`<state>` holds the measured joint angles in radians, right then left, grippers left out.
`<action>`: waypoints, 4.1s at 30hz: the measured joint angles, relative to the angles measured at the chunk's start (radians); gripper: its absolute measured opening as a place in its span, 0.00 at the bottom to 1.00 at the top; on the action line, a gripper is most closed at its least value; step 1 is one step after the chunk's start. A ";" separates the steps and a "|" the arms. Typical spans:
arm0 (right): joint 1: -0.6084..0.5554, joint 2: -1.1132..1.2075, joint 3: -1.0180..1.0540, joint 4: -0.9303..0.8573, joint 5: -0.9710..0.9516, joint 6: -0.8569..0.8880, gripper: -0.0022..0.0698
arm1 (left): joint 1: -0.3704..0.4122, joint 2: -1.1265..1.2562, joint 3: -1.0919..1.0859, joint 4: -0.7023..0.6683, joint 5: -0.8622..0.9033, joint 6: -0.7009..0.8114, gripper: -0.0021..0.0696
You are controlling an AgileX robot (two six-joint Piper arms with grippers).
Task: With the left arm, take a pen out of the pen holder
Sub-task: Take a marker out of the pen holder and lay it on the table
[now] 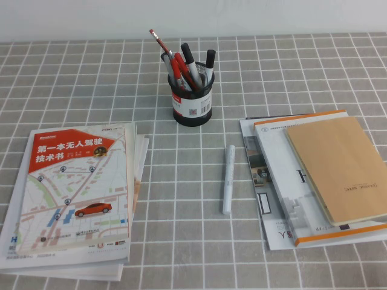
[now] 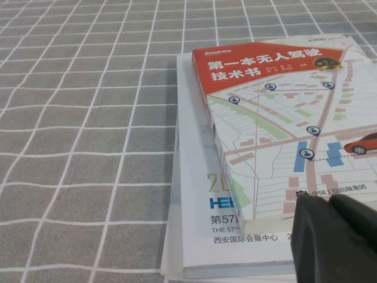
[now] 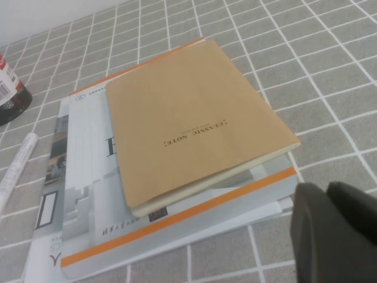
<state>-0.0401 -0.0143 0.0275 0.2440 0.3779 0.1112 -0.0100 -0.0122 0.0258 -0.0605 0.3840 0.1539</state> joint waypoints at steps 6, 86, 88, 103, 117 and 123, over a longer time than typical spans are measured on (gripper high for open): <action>0.000 0.000 0.000 0.000 0.000 0.000 0.01 | 0.000 0.000 0.000 0.000 0.000 0.002 0.03; 0.000 0.000 0.000 0.000 0.000 0.000 0.01 | -0.203 1.565 -1.200 -1.281 0.140 1.255 0.47; 0.000 0.000 0.000 0.000 0.000 0.000 0.01 | -0.254 1.616 -1.234 -1.291 0.056 1.284 0.47; 0.000 0.000 0.000 0.000 0.000 0.000 0.01 | -0.333 1.985 -1.519 -1.532 -0.115 1.332 0.48; 0.000 0.000 0.000 0.000 0.000 0.000 0.01 | -0.333 2.065 -1.539 -1.641 -0.115 1.482 0.48; 0.000 0.000 0.000 0.000 0.000 0.000 0.01 | -0.333 2.080 -1.539 -1.656 -0.115 1.502 0.37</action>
<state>-0.0401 -0.0143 0.0275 0.2440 0.3779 0.1112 -0.3427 2.0675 -1.5133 -1.7167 0.2686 1.6556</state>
